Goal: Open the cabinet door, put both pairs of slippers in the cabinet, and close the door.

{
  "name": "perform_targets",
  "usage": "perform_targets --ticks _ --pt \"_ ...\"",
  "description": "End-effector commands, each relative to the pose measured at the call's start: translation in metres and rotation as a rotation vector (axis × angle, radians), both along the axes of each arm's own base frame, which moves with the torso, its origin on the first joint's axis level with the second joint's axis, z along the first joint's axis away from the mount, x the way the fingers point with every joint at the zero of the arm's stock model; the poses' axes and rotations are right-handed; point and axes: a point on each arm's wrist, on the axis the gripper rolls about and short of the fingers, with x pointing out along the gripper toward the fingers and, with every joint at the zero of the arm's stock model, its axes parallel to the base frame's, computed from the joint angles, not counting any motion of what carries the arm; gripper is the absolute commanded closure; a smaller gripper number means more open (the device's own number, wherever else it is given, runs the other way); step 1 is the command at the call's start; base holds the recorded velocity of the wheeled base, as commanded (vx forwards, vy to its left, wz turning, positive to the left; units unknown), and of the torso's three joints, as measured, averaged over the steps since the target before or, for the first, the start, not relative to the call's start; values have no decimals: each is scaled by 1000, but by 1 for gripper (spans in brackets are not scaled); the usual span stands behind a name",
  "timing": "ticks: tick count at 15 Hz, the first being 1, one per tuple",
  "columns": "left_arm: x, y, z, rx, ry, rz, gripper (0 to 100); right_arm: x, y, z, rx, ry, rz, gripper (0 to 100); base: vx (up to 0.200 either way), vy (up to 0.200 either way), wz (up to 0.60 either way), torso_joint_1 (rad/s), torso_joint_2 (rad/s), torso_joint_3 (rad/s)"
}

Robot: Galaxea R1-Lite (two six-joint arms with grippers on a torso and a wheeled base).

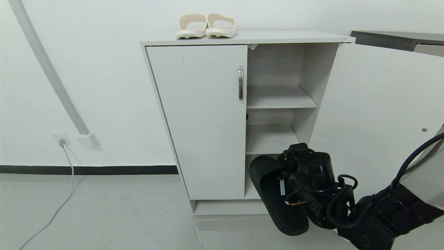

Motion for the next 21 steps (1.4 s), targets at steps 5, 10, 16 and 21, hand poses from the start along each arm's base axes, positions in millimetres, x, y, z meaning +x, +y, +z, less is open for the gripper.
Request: perform_targets --ticks 5,10,16,21 --pt "-38 -12 -105 -73 97 -242 100 -1 -1 -1 -3 -2 2 100 0 0 0 0 0 0" --pt "-45 -10 -106 -40 16 -440 100 -4 2 -3 -8 4 13 100 0 0 0 0 0 0" --pt "-45 -9 -106 -52 11 -397 100 15 20 1 4 -57 -65 100 0 0 0 0 0 0" --pt "-45 -9 -106 -62 7 -397 100 51 52 -14 11 -119 -184 100 0 0 0 0 0 0"
